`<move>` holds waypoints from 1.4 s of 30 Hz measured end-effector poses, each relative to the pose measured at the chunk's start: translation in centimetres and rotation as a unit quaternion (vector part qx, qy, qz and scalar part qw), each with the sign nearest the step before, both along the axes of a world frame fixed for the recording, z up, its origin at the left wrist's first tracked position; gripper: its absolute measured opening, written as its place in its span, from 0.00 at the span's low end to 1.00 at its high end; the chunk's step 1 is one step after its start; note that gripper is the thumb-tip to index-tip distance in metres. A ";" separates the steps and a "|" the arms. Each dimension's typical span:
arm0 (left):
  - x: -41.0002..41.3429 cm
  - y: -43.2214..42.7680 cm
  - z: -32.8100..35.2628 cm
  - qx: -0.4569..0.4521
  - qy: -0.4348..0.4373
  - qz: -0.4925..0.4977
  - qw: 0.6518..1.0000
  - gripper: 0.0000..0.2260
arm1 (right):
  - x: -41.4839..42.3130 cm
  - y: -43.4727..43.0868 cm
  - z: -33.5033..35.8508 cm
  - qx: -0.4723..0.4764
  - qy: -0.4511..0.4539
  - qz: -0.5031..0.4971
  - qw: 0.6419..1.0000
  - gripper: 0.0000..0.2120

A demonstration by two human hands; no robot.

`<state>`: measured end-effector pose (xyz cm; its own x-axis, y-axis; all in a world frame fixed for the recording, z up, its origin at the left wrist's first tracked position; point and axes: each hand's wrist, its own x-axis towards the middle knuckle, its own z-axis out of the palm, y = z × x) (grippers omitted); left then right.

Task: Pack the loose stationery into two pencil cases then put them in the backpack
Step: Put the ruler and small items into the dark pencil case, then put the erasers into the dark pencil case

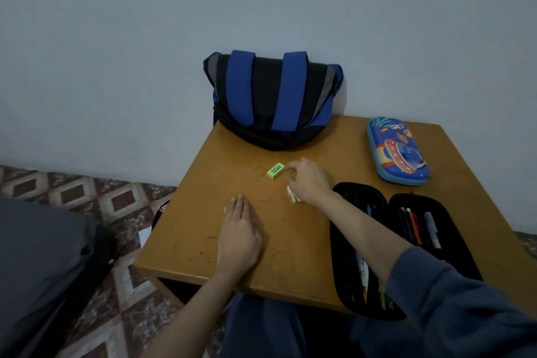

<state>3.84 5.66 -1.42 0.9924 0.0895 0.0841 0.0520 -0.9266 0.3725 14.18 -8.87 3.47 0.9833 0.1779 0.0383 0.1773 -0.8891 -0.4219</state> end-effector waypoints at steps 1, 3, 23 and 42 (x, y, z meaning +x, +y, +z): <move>0.0 0.0 0.0 0.002 -0.001 0.000 1.000 0.24 | 0.4 0.2 -0.2 -0.014 0.002 0.012 1.000 0.18; 0.0 0.1 0.1 0.006 -0.001 -0.003 1.000 0.24 | 1.0 0.7 -0.6 -0.038 0.009 0.041 0.998 0.23; 0.2 0.1 -0.1 -0.018 -0.002 0.003 1.000 0.24 | 0.4 -0.8 1.2 0.223 -0.008 -0.041 0.974 0.08; 0.0 -10.8 5.2 -0.135 -0.018 -0.122 0.983 0.13 | -4.4 -14.6 3.4 0.334 0.079 -0.139 0.929 0.08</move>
<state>3.84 -5.18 3.81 0.9839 -0.1269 0.1260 -0.1776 -0.7767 0.6044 9.82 -23.49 6.83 0.9905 -0.0949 -0.1000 -0.1310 -0.4214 -0.8974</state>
